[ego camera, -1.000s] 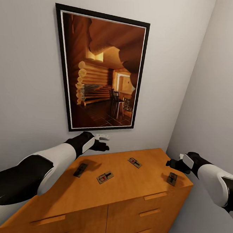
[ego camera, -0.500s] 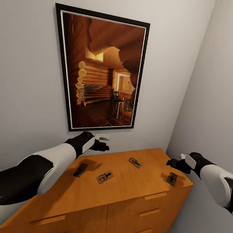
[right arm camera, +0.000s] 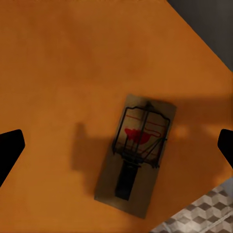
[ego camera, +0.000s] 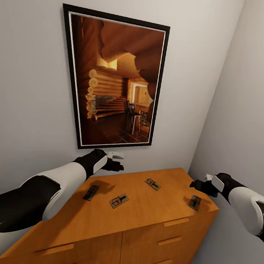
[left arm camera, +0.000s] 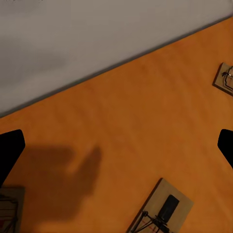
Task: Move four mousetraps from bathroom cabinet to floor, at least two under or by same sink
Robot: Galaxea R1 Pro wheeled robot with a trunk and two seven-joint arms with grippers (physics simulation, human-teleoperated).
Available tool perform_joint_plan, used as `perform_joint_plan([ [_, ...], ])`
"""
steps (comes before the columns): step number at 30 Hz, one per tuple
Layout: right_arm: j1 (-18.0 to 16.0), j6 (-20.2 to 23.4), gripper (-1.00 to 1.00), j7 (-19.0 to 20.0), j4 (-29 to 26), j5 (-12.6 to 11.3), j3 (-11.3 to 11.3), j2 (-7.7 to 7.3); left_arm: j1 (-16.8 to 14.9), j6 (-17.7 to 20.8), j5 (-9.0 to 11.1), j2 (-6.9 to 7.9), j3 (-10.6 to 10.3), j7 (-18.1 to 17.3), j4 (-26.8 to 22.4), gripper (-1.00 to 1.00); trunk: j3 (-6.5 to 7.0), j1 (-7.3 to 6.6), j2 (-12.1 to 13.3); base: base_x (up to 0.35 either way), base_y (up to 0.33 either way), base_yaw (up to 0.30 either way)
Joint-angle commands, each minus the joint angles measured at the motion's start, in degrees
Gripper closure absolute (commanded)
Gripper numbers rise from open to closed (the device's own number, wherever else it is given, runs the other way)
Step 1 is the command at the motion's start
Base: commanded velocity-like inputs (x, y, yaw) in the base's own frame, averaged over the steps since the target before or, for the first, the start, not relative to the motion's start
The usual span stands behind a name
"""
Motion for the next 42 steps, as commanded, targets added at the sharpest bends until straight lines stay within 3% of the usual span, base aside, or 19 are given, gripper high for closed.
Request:
perform_joint_plan([
  [1, -0.1, 0.1, -1.0, 0.0, 0.1, -0.6, 0.0, -0.07, -0.1, 0.1, 0.3, 0.0, -0.4, -0.1, 0.0, -1.0, -0.11, 0.02, -0.1, 0.0, 0.0, 0.0],
  [42, -0.1, -0.9, -1.0, -0.2, 0.1, 0.0, 0.2, 0.25, -0.1, -0.1, 0.2, 0.0, -0.4, -0.1, -0.1, -1.0, -0.11, 0.02, -0.1, 0.0, -0.054, 0.0],
])
